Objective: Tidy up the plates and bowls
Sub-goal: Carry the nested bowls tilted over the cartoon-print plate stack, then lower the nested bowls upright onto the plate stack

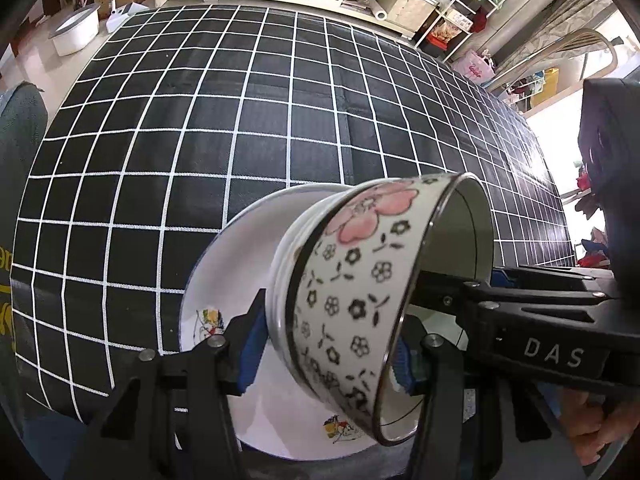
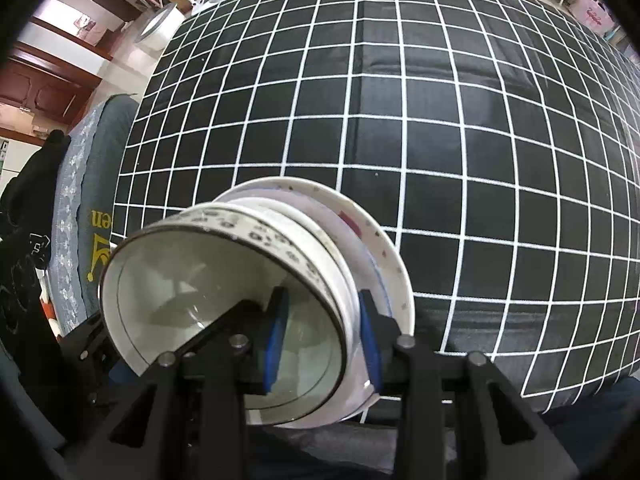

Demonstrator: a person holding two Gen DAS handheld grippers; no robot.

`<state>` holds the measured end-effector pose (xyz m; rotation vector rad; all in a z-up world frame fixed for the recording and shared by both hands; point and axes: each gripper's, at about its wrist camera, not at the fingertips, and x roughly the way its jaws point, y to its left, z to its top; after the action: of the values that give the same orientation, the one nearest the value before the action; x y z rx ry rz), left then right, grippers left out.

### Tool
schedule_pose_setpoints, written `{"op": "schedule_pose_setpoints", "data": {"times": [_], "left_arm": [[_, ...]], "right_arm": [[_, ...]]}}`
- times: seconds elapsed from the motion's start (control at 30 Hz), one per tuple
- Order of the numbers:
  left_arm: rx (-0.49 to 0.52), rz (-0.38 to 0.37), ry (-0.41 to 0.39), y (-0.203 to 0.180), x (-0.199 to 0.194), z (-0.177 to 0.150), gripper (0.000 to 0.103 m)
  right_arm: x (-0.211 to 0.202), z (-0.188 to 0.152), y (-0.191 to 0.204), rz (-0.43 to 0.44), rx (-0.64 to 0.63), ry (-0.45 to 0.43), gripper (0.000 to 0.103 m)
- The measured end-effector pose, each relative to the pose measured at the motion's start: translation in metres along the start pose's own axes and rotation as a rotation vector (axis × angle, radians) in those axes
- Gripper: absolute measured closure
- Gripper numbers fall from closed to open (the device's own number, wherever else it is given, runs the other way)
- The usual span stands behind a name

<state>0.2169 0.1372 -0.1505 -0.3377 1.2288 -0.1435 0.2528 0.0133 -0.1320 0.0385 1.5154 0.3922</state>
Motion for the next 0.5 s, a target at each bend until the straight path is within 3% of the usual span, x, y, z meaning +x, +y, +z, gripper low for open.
{"op": "schedule_pose_setpoints", "data": {"times": [0.23, 0.33, 0.5], "left_arm": [[0.025, -0.001, -0.001, -0.003, 0.0, 0.002, 0.052], [0.024, -0.001, -0.007, -0.001, 0.001, 0.003, 0.047], [0.023, 0.03, -0.036, 0.002, -0.005, 0.003, 0.043]], "right_arm": [[0.001, 0.0, -0.006, 0.018, 0.019, 0.015, 0.064], [-0.002, -0.001, -0.006, -0.004, -0.005, -0.005, 0.063], [-0.01, -0.001, -0.004, -0.04, -0.028, -0.063, 0.051]]}}
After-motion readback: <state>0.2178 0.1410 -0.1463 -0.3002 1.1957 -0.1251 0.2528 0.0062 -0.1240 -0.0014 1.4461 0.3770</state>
